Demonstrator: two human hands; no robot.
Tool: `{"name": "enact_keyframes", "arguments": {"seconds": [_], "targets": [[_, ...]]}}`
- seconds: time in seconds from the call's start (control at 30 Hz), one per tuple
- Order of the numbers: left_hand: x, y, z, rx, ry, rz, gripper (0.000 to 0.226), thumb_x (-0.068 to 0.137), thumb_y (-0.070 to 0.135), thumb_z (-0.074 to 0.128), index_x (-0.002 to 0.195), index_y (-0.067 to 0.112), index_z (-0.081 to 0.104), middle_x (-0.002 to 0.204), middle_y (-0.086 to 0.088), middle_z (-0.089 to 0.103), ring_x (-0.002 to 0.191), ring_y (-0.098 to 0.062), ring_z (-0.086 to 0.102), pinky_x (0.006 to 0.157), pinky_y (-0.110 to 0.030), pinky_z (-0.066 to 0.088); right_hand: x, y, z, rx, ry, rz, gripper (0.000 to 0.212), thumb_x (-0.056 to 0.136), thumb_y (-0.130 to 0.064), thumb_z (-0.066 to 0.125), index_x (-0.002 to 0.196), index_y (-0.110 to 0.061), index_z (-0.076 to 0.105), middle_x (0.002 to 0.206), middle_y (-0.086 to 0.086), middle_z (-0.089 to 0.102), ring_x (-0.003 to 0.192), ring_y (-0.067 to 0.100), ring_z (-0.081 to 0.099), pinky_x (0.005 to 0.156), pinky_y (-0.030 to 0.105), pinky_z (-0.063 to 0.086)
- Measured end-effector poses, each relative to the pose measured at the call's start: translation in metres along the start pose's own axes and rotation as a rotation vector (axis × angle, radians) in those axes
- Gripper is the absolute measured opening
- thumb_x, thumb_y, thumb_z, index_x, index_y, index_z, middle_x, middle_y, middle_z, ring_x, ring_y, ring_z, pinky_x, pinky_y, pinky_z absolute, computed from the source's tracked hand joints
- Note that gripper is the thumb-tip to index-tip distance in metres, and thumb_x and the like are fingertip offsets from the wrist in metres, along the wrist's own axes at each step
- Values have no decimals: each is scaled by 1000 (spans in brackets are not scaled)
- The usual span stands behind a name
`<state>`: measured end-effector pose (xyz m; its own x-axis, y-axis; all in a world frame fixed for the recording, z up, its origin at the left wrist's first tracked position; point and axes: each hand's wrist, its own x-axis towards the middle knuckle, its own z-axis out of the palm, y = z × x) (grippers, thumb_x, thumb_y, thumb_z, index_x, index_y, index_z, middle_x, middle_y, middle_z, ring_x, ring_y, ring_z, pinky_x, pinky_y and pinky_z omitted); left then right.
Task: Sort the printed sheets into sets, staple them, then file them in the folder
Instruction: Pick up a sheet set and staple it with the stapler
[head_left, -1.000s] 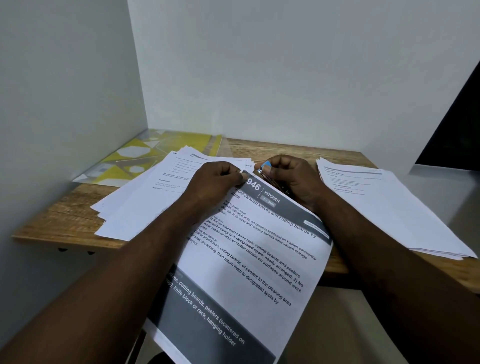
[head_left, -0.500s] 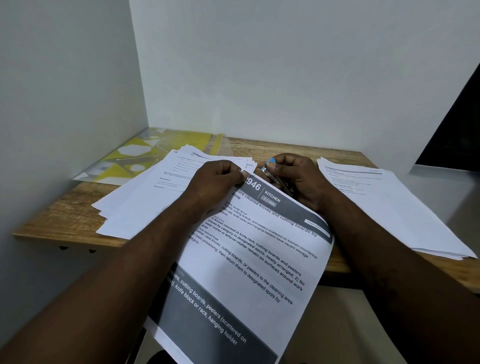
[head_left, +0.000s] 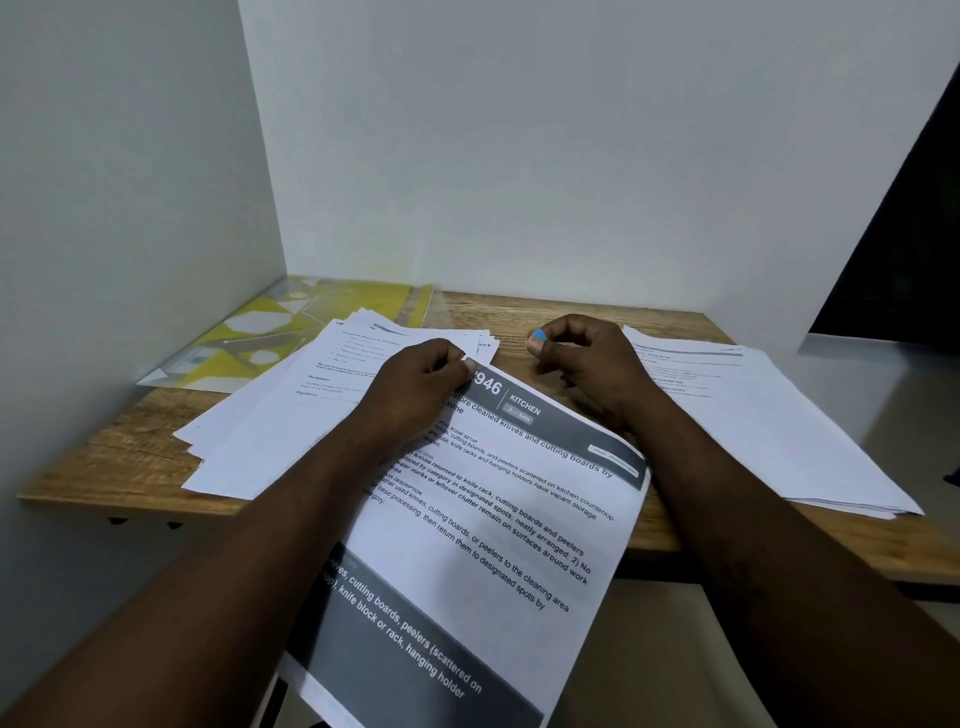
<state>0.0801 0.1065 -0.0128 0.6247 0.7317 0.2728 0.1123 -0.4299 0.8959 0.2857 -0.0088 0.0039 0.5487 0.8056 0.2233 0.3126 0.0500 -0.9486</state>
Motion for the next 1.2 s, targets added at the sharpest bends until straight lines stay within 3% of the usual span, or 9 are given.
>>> {"name": "enact_keyframes", "arguments": {"seconds": [0.07,0.13,0.2,0.3,0.43,0.63,0.83,1.0,1.2], "targets": [[1,-1,1,-21,3,-13,34,99,28,67,67,21,56,68,11,60,63,-8,50,67,-32,39,-1,0,-3,-97,67,-10,12,86,-25,88,89,-18,78,95,-3,80,72,15,74,67,34,55],[1,0,1,-49,0,-28,38,98,27,69,63,24,55,67,10,61,61,-6,51,66,-31,39,1,1,-4,-63,124,25,20,88,-29,86,88,-12,76,95,7,80,78,24,79,69,35,59],[1,0,1,-94,-13,-44,35,97,27,71,66,20,57,68,7,63,62,-8,54,68,-31,41,5,-1,-4,85,162,98,28,96,-35,77,90,-7,74,100,18,79,76,29,79,62,32,56],[1,-1,1,-153,-20,-56,29,95,31,74,79,8,64,74,0,70,68,-13,61,74,-35,47,7,-5,-10,332,149,211,41,108,-42,57,92,-6,66,100,17,78,74,32,79,48,24,49],[1,-3,0,-173,-47,-43,29,90,36,75,84,9,69,85,-9,77,75,-18,68,80,-40,51,5,-8,-17,518,109,342,43,112,-46,43,96,-9,59,98,17,81,68,29,78,44,19,46],[0,0,1,-244,-39,-55,25,96,26,74,86,3,71,94,-21,77,76,-22,68,80,-39,51,7,-10,-16,431,86,391,46,107,-57,49,99,-12,58,103,19,80,51,18,67,41,17,38],[1,0,-2,-264,-52,-58,29,86,38,77,82,10,71,88,-13,77,78,-23,68,82,-40,50,11,-9,-17,365,60,395,52,99,-66,56,107,-15,59,106,13,81,44,12,57,39,16,35],[2,2,-2,-266,-37,-71,21,91,27,76,75,14,70,81,-8,74,74,-21,66,79,-38,48,9,-8,-17,390,45,383,40,98,-53,66,107,-14,69,95,4,77,48,10,56,40,16,35],[-1,12,-8,-337,-43,-137,23,95,21,74,73,17,71,78,-10,71,69,-21,63,75,-37,47,2,-9,-16,404,21,267,45,99,-26,71,138,-4,64,86,0,57,53,7,47,39,15,33]]}}
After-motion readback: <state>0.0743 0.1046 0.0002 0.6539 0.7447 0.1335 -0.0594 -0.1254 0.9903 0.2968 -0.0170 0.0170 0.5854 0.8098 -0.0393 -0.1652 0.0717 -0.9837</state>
